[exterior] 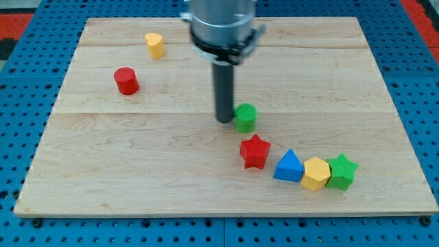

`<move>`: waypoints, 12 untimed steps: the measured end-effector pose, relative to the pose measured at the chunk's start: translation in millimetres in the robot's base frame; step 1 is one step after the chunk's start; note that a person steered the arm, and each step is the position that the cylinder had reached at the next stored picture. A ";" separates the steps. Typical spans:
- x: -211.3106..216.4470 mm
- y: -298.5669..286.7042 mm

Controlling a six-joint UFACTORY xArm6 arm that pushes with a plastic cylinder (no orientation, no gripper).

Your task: Slide the green circle closer to group of blocks

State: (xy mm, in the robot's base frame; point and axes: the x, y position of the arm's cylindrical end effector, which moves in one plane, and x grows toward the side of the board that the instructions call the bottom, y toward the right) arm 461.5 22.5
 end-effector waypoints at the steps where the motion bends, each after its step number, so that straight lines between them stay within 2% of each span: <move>1: -18.6 -7.2; 2: -58.8 -43.9; 3: -76.1 -58.1; 5: -67.6 -27.7; 7: -32.5 -18.2; 8: -2.1 29.9; 9: -7.6 87.1; 10: 4.8 114.8; 11: 57.3 109.1; 12: 28.5 138.8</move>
